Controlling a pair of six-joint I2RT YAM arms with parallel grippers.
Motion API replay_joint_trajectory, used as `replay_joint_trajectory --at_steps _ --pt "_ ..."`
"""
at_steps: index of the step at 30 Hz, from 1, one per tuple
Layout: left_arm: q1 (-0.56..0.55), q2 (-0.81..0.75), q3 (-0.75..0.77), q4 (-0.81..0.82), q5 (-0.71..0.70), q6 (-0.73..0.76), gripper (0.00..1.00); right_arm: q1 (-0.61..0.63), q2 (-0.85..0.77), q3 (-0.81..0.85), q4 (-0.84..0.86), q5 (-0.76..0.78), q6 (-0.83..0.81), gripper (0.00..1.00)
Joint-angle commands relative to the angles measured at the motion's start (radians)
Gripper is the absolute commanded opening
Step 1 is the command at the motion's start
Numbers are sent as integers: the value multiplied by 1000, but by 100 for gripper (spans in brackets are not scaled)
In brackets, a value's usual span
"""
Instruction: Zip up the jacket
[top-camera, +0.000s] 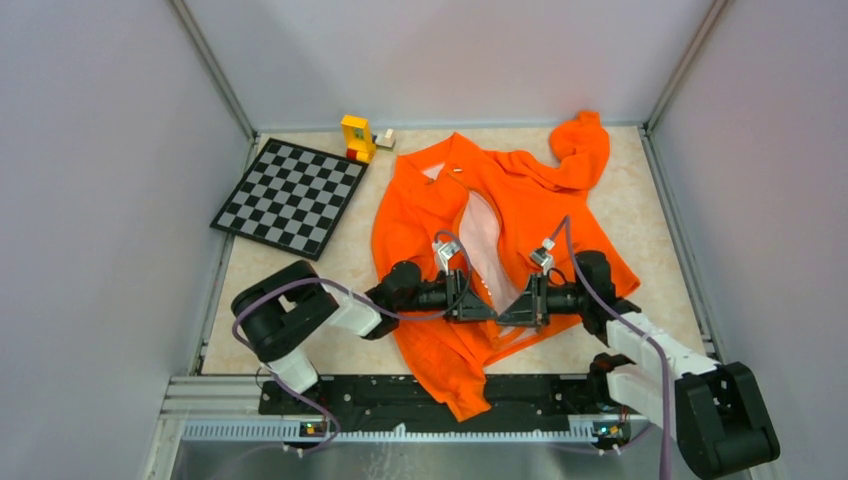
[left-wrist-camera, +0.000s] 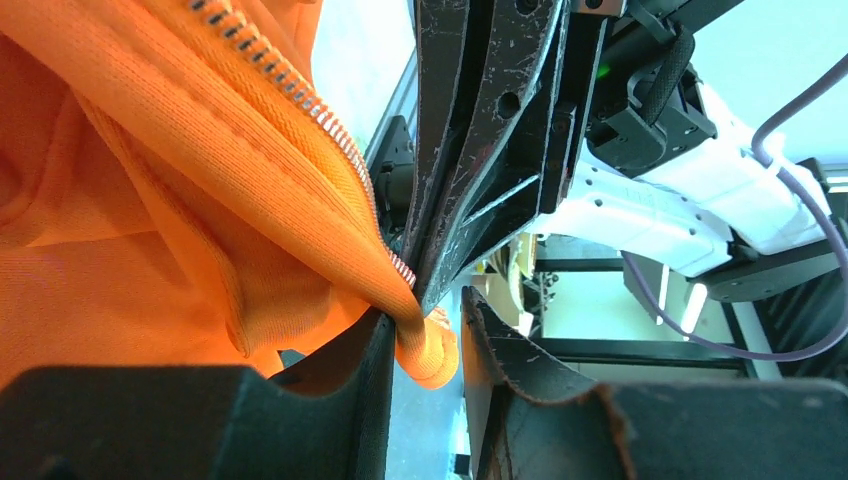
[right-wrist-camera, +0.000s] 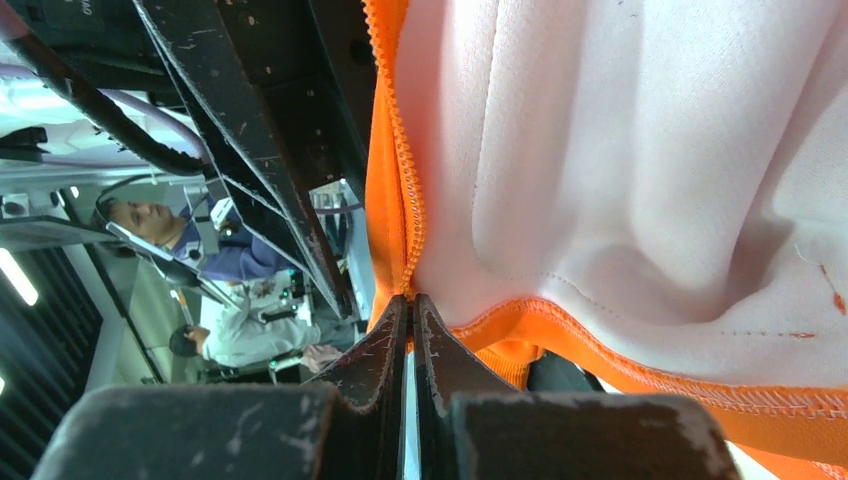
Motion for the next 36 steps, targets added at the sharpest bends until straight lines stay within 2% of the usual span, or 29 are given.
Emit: replay_joint_trajectory --at_steps 1,4,7,10,20,23,26,30,32,34,36 --pt "-10 51 -18 211 34 -91 34 -3 -38 -12 122 28 53 0" --pt "-19 65 -31 256 26 -117 34 -4 -37 -12 169 50 102 0" --pt "-24 62 -39 265 20 -118 40 -4 -49 -21 212 76 144 0" --pt "-25 54 -51 264 11 -114 41 -4 -45 -33 268 85 185 0" --pt "-24 72 -21 238 6 -97 31 4 -36 -21 219 66 155 0" --pt "-24 79 -10 228 10 -81 20 7 -52 -17 186 66 141 0" --pt "-21 86 -10 214 12 -68 8 7 -70 22 39 115 56 0" --pt "-13 94 -18 195 19 -54 2 7 -67 94 -124 182 -49 0" --pt "-6 103 -14 208 31 -59 10 7 -64 105 -118 174 -55 0" --pt "1 105 -15 227 35 -72 27 6 -58 109 -107 156 -51 0" --pt "5 101 -11 223 36 -70 35 7 -51 100 -82 124 -33 0"
